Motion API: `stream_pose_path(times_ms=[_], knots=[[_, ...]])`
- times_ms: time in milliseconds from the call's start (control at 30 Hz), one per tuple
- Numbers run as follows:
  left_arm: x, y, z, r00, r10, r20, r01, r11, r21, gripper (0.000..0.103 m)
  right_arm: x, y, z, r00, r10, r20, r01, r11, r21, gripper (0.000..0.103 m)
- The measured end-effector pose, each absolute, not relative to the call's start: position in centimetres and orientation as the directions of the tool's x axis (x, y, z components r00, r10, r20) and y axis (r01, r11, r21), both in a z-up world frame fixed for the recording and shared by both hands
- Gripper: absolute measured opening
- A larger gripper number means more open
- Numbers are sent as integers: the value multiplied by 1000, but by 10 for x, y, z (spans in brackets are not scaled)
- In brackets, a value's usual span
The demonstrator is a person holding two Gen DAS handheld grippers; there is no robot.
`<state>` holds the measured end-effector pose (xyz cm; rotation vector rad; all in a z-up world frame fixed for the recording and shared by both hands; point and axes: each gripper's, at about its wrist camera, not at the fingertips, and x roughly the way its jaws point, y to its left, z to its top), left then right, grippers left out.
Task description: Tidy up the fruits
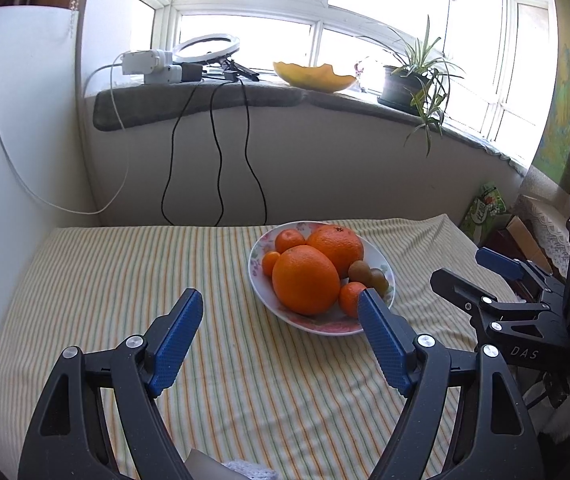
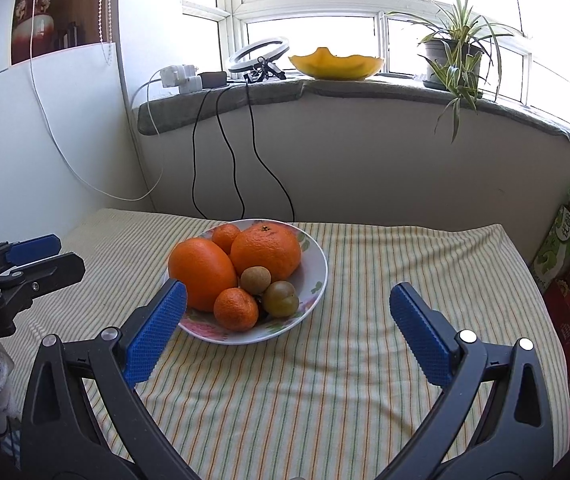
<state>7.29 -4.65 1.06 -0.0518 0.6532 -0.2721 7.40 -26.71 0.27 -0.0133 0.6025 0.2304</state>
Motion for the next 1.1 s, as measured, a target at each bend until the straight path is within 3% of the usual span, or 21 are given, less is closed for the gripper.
stream_pose_path(times_ms=[1100], knots=[[69, -48, 9, 760, -260, -596, 234, 965, -122, 80, 70, -269, 1, 791, 218, -572, -212, 974, 78, 103]])
